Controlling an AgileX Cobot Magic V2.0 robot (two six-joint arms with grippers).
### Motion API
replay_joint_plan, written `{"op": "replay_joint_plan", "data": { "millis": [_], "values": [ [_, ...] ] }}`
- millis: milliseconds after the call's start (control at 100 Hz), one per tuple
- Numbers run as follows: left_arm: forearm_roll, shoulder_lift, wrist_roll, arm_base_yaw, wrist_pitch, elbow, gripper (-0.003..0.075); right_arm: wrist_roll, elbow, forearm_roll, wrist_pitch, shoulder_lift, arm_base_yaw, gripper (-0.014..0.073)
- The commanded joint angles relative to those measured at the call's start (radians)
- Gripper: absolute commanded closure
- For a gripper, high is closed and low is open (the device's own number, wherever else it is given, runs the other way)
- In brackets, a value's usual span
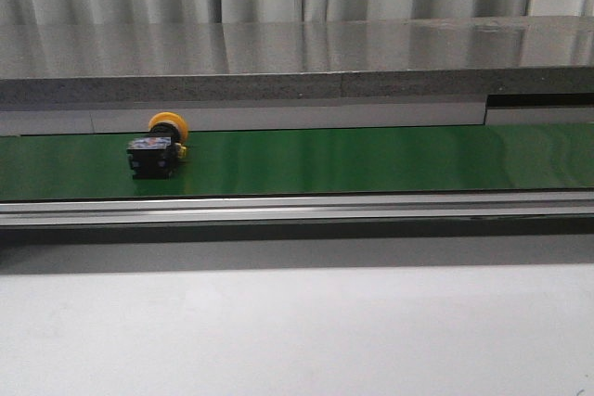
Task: Move button from left to right
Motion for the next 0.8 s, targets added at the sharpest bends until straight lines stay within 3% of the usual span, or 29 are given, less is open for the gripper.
{"op": "replay_joint_plan", "data": {
  "millis": [0, 160, 340, 520, 790],
  "values": [
    [-0.007, 0.004, 0.001, -0.008, -0.082, -0.028, 0.0740, -0.002, -0.016, 0.000, -0.108, -0.021, -0.007, 0.0662],
    [-0.007, 0.004, 0.001, -0.008, -0.082, -0.028, 0.0740, -0.002, -0.017, 0.000, -0.174, -0.021, -0.007, 0.0662],
    [-0.007, 0.004, 0.001, -0.008, -0.082, -0.028, 0.0740, -0.002, -0.071, 0.000, -0.119, -0.006, -0.007, 0.0662],
    [-0.007, 0.004, 0.001, -0.008, -0.082, -0.028, 0.0740, -0.002, -0.216, 0.000, 0.044, 0.089, -0.007, 0.0662],
    [-0.007, 0.004, 0.001, -0.008, -0.082, -0.028, 0.0740, -0.002, -0.529, 0.001, 0.352, 0.391, -0.007, 0.0662]
  ]
}}
